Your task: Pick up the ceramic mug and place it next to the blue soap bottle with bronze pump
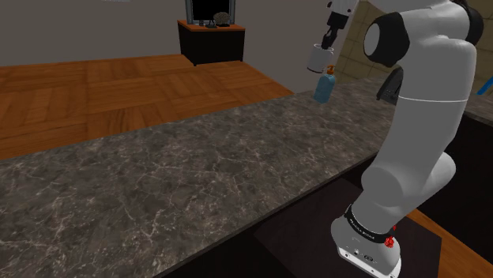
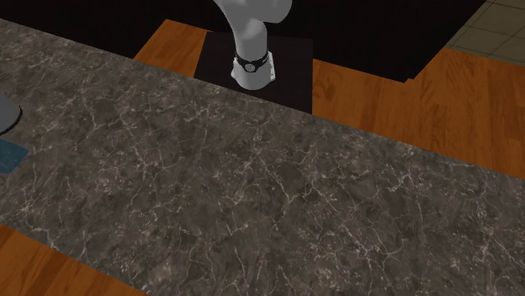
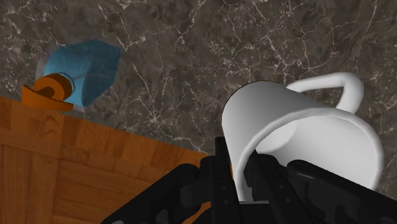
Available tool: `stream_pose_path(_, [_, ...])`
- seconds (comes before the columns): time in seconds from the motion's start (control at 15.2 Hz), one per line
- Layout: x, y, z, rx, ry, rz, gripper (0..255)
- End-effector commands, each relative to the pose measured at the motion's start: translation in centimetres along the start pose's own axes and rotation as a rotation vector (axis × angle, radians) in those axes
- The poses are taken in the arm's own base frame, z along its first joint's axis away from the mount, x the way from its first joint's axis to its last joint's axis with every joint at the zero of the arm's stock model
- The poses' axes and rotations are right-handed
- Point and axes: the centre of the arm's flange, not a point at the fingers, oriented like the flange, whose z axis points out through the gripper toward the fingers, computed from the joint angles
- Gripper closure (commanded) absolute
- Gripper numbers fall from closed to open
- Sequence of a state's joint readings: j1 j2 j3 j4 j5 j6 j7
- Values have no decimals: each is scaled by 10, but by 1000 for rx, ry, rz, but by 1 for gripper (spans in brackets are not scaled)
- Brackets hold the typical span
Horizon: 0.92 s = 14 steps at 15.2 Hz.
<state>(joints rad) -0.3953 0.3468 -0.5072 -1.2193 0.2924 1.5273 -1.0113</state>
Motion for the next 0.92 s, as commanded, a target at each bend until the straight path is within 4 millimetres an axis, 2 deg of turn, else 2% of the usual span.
stream_pose_path(0.0, [-1,2,9,-1,1,0,255])
stream_pose_path(0.86, [-9,7,78,-1,1,0,255])
